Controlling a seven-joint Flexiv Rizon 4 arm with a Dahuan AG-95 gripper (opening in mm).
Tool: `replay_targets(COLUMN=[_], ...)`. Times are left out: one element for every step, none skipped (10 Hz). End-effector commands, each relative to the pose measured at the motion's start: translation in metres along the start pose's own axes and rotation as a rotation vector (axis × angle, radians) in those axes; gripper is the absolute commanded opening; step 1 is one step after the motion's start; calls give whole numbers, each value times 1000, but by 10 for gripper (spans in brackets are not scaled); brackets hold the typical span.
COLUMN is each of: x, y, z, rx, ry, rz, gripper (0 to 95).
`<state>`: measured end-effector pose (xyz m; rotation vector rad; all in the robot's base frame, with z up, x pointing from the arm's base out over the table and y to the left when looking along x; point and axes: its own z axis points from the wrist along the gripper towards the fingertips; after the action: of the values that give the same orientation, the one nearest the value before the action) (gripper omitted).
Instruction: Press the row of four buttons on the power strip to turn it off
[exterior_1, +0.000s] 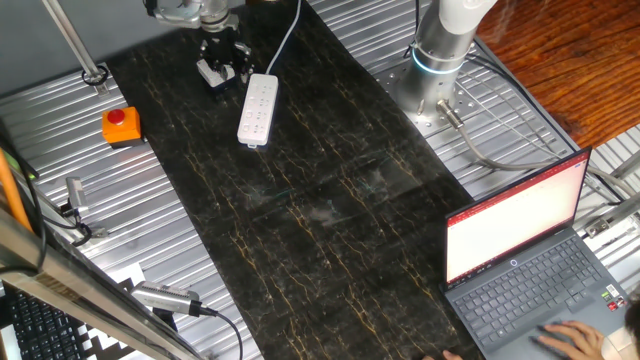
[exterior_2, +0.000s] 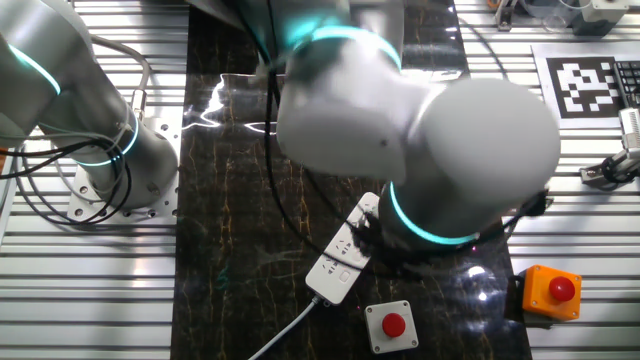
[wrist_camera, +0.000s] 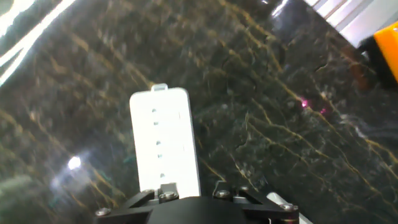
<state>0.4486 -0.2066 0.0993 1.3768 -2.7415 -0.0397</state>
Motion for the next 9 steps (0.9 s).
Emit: replay_targets(x=[2,4,5,5,5,6,6,6,6], y=[2,2,1,1,1,1,1,1,1], z=[5,11,16,18,18,18,17,17,17], rx=[9,13,13,14,15,12,11,25,36], ry=[9,16,14,12,14,11,10,30,43], rz=[5,10,10,9,11,16,12,-4,0], gripper=[380,380,380,380,380,380,380,380,380])
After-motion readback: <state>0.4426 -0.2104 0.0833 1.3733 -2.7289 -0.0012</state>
